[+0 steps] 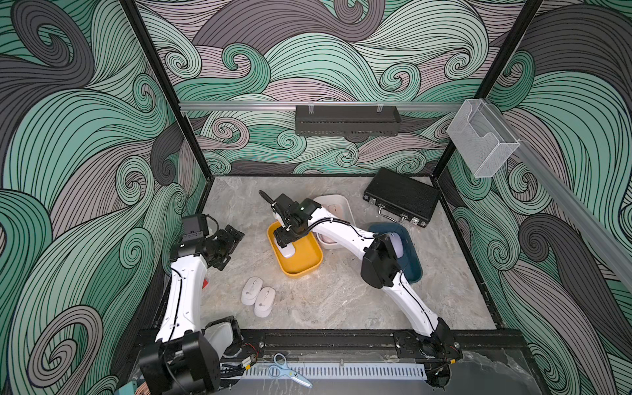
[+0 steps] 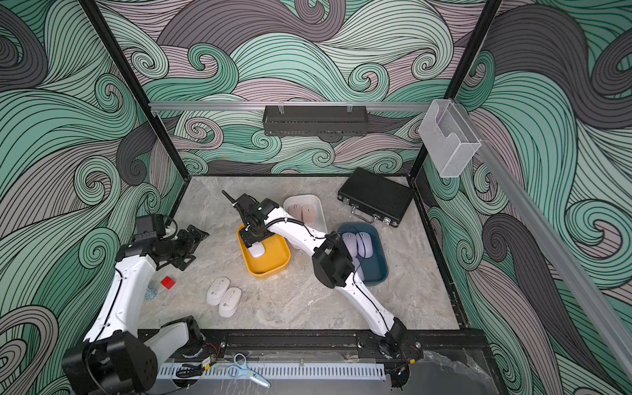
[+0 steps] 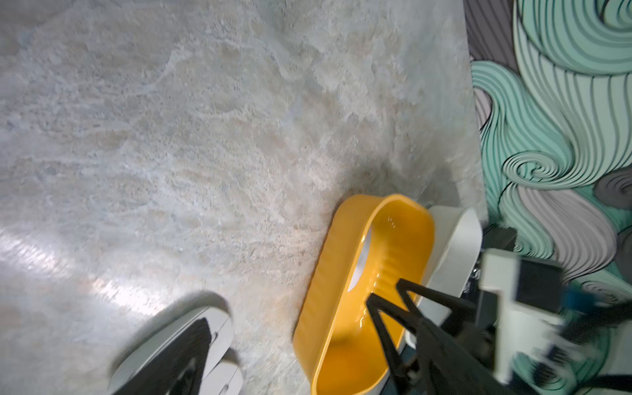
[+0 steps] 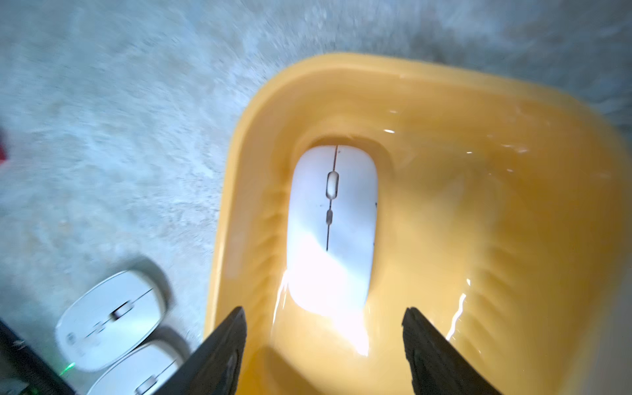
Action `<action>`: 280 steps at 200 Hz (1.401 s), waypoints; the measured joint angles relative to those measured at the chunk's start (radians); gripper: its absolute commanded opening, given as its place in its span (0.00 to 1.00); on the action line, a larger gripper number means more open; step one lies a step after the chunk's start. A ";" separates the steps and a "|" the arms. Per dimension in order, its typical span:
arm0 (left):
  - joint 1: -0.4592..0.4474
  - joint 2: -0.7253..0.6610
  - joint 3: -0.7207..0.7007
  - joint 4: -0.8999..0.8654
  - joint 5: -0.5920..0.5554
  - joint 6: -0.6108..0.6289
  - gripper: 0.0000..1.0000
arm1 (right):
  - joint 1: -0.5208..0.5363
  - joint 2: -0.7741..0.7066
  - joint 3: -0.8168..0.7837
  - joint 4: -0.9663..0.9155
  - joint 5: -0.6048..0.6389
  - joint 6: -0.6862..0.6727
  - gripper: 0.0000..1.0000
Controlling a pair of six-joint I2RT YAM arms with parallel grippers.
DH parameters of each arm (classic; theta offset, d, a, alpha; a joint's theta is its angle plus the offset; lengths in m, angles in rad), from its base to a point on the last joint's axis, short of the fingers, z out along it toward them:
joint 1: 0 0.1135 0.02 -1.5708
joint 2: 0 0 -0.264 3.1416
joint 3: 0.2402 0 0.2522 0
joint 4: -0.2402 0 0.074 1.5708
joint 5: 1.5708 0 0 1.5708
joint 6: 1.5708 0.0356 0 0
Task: Place the mice by color into the storage box
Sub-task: Place the mouse in the storage box, then pick up the mouse from the center of the board.
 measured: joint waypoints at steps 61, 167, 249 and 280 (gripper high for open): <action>-0.438 -0.017 -0.053 -0.113 -0.183 -0.086 0.91 | -0.020 -0.600 -0.572 0.221 0.139 -0.007 0.90; -0.819 0.196 -0.116 -0.218 -0.289 -0.198 0.98 | -0.191 -1.131 -1.115 0.323 0.270 0.003 0.99; -0.859 0.135 -0.302 -0.148 -0.255 -0.217 0.91 | -0.220 -1.153 -1.134 0.343 0.282 0.003 0.99; -0.869 0.150 -0.302 -0.097 -0.250 -0.217 0.91 | -0.223 -1.152 -1.136 0.348 0.282 0.002 0.99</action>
